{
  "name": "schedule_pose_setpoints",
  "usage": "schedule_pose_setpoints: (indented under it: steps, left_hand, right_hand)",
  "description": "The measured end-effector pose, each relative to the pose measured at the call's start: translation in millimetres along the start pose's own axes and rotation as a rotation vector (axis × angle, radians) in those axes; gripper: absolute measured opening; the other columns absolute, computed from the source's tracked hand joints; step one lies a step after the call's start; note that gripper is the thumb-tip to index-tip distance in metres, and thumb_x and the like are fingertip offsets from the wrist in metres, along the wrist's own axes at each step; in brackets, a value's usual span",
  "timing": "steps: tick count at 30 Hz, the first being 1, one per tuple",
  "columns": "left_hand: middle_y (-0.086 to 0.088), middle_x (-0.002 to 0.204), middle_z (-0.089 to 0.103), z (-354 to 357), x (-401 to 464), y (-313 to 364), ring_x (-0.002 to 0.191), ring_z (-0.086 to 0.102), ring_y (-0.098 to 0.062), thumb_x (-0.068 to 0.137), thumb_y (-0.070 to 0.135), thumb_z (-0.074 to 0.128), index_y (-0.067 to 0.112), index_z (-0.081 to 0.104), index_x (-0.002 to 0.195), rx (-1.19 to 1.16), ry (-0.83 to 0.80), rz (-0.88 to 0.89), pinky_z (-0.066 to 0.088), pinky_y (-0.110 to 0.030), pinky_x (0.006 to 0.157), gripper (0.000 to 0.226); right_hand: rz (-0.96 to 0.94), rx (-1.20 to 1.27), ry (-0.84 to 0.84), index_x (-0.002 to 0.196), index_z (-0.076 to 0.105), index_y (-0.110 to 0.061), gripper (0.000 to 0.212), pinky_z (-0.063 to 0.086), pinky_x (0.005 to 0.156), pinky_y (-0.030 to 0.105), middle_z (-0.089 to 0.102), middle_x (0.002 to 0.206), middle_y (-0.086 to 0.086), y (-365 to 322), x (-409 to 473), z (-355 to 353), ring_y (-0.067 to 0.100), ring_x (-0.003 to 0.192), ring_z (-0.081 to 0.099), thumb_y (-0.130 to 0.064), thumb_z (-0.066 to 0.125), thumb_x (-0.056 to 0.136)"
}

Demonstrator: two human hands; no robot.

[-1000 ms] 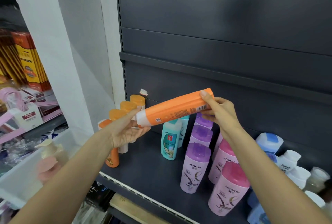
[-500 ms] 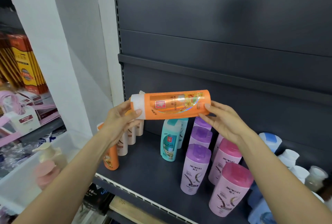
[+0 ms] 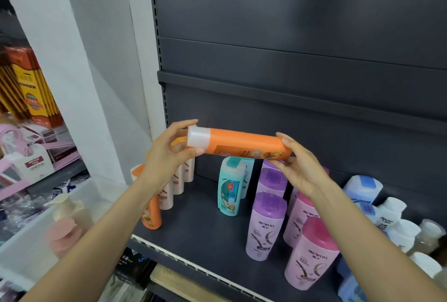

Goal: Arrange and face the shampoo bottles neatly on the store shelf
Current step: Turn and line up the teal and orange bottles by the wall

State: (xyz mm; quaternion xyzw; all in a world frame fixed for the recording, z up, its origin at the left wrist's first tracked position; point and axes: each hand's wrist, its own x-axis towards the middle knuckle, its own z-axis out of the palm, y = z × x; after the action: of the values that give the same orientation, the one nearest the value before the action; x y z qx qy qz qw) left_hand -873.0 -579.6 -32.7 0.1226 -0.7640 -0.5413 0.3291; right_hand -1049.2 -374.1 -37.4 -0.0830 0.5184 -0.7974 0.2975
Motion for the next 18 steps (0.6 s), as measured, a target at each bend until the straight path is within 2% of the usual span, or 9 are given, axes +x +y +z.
schedule_pose_setpoints:
  steps: [3,6,8,11,14,16,18]
  left_hand:
    - [0.000,0.123,0.056,1.8,-0.3,2.1,0.114,0.058,-0.023,0.075,0.002,0.073,0.026,0.056,0.117,-0.042,-0.014,0.028,0.048,-0.024,0.090,0.050]
    - [0.001,0.123,0.055,0.3,-1.7,3.7,0.114,0.057,-0.023,0.076,0.003,0.072,0.026,0.055,0.115,-0.011,-0.034,0.039,0.050,-0.020,0.087,0.049]
    - [0.003,0.121,0.056,-3.6,-3.4,4.2,0.112,0.058,-0.020,0.076,0.004,0.072,0.028,0.055,0.115,0.009,-0.032,0.028,0.051,-0.017,0.082,0.049]
    - [0.004,0.121,0.058,-10.7,-4.8,3.2,0.111,0.057,-0.019,0.076,0.006,0.073,0.029,0.057,0.115,0.078,-0.036,0.027,0.050,-0.026,0.086,0.049]
    - [0.004,0.124,0.054,-15.2,-2.9,-4.3,0.112,0.054,-0.018,0.076,0.007,0.074,0.026,0.056,0.120,0.201,-0.065,0.018,0.047,-0.025,0.088,0.051]
    - [0.003,0.124,0.053,-16.4,1.1,-9.8,0.111,0.053,-0.018,0.076,0.008,0.075,0.028,0.056,0.119,0.243,-0.073,0.029,0.048,-0.028,0.090,0.050]
    - [0.001,0.123,0.053,-15.6,6.5,-13.4,0.108,0.053,-0.019,0.076,0.010,0.075,0.033,0.054,0.114,0.288,-0.083,0.058,0.048,-0.033,0.092,0.050]
  right_hand:
    - [0.026,0.075,-0.034,0.122,0.058,-0.009,0.030,0.052,0.086,0.039,0.045,0.129,0.018,4.0,1.6,-1.9,0.032,0.117,0.050,-0.010,0.048,0.094]
    - [0.046,-0.044,-0.041,0.124,0.055,-0.005,0.030,0.052,0.086,0.039,0.048,0.128,0.018,7.8,1.7,-2.8,0.032,0.115,0.053,-0.009,0.045,0.096]
    - [0.031,-0.249,-0.042,0.122,0.057,-0.008,0.028,0.054,0.084,0.037,0.053,0.125,0.017,12.5,1.5,-4.2,0.033,0.111,0.058,-0.011,0.047,0.097]
    - [-0.028,-0.595,-0.020,0.116,0.061,-0.011,0.024,0.057,0.081,0.037,0.058,0.121,0.017,19.1,2.6,-7.9,0.032,0.104,0.063,-0.007,0.052,0.094]
    - [-0.132,-0.922,0.005,0.112,0.065,-0.011,0.024,0.053,0.088,0.038,0.065,0.114,0.013,27.3,3.2,-13.0,0.026,0.101,0.063,-0.004,0.057,0.090]
    - [-0.199,-1.195,-0.013,0.112,0.067,-0.013,0.026,0.051,0.091,0.035,0.068,0.109,0.009,32.2,0.3,-15.5,0.020,0.099,0.063,-0.008,0.063,0.087]
    - [-0.178,-1.349,-0.070,0.113,0.067,-0.016,0.031,0.049,0.091,0.031,0.069,0.109,0.004,37.6,-6.7,-13.7,0.018,0.103,0.064,-0.015,0.071,0.083]
